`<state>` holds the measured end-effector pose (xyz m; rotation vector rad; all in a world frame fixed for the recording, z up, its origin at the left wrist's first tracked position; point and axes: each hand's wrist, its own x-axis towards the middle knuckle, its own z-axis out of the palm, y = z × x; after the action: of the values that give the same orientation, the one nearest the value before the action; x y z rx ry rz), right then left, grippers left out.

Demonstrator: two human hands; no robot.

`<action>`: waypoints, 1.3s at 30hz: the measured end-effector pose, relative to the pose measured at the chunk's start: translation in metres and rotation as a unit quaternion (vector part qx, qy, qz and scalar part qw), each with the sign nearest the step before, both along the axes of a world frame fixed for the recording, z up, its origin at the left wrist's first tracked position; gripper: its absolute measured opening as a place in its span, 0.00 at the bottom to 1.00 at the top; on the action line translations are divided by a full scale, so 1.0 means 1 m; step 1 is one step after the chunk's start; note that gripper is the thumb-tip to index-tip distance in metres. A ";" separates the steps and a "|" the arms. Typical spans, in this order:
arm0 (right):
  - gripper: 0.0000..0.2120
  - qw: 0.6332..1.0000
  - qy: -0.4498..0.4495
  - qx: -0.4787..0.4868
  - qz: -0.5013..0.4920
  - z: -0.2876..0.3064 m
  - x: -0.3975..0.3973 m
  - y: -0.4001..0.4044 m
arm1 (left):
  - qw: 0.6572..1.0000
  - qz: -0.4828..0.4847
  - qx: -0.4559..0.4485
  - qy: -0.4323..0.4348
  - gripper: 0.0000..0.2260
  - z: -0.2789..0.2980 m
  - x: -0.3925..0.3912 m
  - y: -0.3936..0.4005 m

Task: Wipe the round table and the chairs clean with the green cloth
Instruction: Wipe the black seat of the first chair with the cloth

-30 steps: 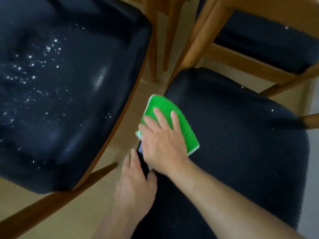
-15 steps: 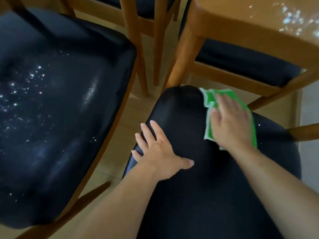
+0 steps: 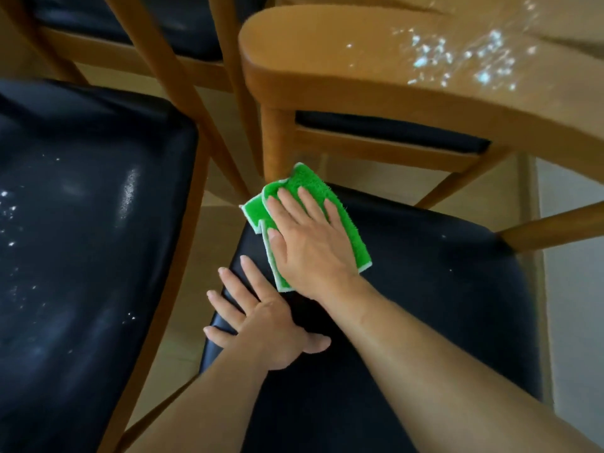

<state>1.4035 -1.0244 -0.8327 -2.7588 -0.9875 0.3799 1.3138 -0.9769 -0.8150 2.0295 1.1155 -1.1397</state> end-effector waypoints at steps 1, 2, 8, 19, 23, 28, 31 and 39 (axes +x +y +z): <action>0.26 1.000 -0.002 0.000 0.001 -0.001 0.009 -0.015 | 1.000 -0.006 -0.008 0.010 0.72 0.003 0.002 0.001; 0.26 1.000 -0.004 -0.003 -0.020 0.000 0.020 -0.032 | 1.000 -0.009 -0.015 0.017 0.71 0.005 0.004 0.002; 0.16 0.946 -0.084 -0.023 -0.313 0.003 0.060 -0.135 | 0.998 -0.018 -0.054 0.023 0.68 0.013 0.008 0.002; 0.25 0.981 0.025 -0.034 -0.191 -0.001 0.035 0.011 | 0.998 -0.014 -0.030 0.061 0.72 0.001 0.009 0.002; 0.25 0.994 0.014 -0.017 -0.104 0.000 0.037 0.022 | 0.998 -0.010 -0.023 0.050 0.71 0.003 0.008 0.002; 0.24 0.991 -0.012 -0.012 -0.131 0.002 0.043 -0.068 | 0.998 -0.014 -0.043 0.032 0.70 0.012 0.011 0.003; 0.24 0.980 -0.034 -0.041 -0.192 0.003 0.044 -0.136 | 0.998 -0.010 -0.055 0.019 0.70 0.013 0.010 0.003; 0.25 0.951 -0.006 -0.093 -0.296 0.000 0.036 -0.192 | 0.998 -0.007 -0.062 0.010 0.70 0.014 0.008 0.005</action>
<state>1.4397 -1.2165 -0.8328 -3.0411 -0.0915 0.3673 1.3223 -0.9721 -0.8009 1.9386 1.0150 -1.2077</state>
